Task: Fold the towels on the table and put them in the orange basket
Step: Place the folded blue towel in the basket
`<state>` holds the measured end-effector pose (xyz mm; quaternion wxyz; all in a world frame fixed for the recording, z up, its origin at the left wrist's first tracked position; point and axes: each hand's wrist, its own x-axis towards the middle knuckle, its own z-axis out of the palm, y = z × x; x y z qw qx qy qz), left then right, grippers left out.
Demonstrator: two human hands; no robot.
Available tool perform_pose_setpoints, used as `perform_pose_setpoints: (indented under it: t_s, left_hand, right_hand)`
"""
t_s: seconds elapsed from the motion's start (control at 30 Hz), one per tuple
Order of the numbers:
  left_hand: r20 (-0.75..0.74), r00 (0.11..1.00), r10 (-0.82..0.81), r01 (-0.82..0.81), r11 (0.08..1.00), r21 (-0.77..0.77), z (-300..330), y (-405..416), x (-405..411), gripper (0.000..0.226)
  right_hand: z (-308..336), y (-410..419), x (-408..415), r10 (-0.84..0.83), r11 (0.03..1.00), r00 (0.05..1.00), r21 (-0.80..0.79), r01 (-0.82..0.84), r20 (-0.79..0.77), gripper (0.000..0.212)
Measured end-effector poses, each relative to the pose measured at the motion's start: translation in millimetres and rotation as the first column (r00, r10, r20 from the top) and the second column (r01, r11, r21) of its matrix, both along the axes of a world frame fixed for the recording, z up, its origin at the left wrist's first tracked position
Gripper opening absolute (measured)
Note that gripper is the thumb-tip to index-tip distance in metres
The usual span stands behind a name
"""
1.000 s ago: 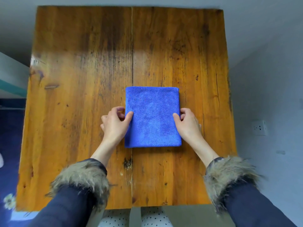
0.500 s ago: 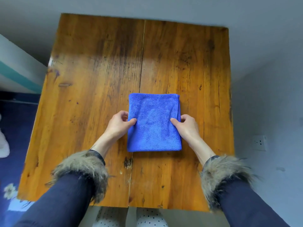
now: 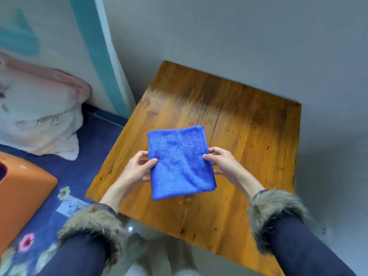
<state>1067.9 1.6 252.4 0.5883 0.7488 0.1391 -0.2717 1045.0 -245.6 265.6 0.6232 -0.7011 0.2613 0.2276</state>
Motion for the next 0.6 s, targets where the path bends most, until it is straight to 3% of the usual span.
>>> perform_pose_setpoints:
  t_s: [0.4,0.6]
  left_hand:
    - [0.124,0.905,0.407,-0.407,0.913,-0.024,64.8,255.2,-84.4,0.007]
    - [0.139,0.788,0.6,-0.61,0.792,0.036,77.0,397.2,-146.0,0.009]
  right_hand:
    - [64.3,273.4,22.7,0.426,0.905,0.897,-0.078,-0.419,0.12,0.015]
    - [67.0,438.9,6.1,0.584,0.811,0.801,-0.048,-0.583,0.132,0.015]
